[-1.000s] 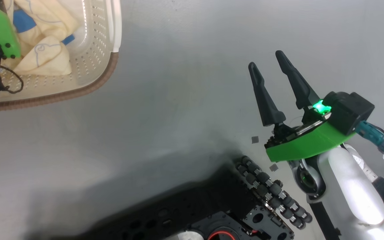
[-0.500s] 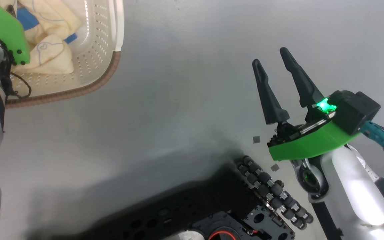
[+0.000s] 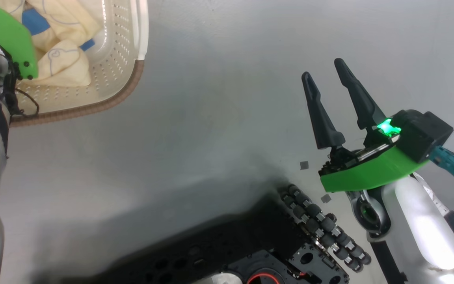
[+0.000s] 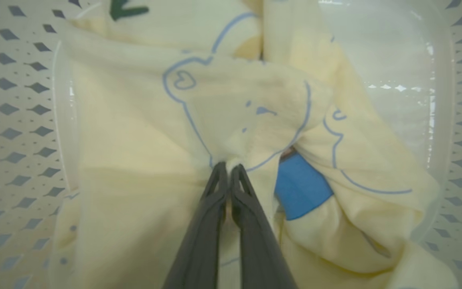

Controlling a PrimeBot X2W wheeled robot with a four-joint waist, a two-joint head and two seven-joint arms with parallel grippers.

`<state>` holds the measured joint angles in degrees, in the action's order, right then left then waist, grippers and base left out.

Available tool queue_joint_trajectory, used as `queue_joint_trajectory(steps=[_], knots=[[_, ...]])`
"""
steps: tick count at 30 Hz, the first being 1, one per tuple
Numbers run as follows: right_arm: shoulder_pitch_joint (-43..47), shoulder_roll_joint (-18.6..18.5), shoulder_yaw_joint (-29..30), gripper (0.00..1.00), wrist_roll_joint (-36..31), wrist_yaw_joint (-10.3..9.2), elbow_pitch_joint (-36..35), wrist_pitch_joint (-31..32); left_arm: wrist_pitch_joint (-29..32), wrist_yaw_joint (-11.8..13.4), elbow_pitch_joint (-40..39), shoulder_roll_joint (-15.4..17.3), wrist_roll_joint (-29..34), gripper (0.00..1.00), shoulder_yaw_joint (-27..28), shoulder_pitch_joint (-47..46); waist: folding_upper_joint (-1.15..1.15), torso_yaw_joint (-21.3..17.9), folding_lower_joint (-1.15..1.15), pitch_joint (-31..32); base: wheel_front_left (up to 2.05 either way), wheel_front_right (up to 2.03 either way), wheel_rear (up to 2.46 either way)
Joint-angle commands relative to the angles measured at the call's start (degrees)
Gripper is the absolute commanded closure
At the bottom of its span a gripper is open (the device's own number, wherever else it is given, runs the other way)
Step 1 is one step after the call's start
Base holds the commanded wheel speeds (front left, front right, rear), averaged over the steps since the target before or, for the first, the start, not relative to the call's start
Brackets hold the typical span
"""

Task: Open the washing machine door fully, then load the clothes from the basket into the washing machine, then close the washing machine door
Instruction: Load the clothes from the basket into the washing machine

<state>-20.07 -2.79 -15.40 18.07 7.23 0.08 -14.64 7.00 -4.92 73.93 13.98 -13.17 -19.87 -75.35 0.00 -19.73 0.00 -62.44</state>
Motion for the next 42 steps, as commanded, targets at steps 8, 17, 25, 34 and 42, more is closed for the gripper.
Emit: queue_joint_trajectory(steps=[8, 17, 25, 34, 42], knots=[[3.0, -0.1, -0.6, 0.00, 0.1, 0.25, -1.1, -0.4, -2.9, -0.6, -0.5, 1.1, -0.9, 1.00, -0.2, 0.2, 0.00, -0.2, 0.00, 0.2, 0.00, 0.00, 0.00], [-0.2, -0.1, -1.9, 0.00, 1.3, 0.25, -0.9, -0.4, -10.0, -0.9, -1.6, 1.8, -2.3, 1.00, 0.3, 1.0, 0.00, -0.3, 0.00, 1.1, 0.00, 0.00, 0.00], [-3.2, -0.1, -2.0, 0.00, 1.7, 0.25, 0.0, -0.4, -17.3, -0.9, -2.8, 0.9, -4.6, 1.00, 1.6, 3.8, 0.00, 1.2, 0.00, 3.6, 0.00, 0.00, 0.00], [-2.6, -0.1, 0.7, 0.00, -0.7, 0.25, 0.9, -0.4, -21.6, -1.1, -6.4, -1.9, -7.6, 1.00, 3.4, 10.5, 0.00, 5.7, 0.00, 9.5, 0.00, 0.00, 0.00], [-1.2, -0.1, 2.1, 0.00, -2.2, 0.25, 1.5, -0.4, -22.0, 0.0, -19.1, -2.4, -8.4, 1.00, 6.3, 20.5, 0.00, 8.5, 0.00, 15.6, 0.00, 0.00, 0.00]])
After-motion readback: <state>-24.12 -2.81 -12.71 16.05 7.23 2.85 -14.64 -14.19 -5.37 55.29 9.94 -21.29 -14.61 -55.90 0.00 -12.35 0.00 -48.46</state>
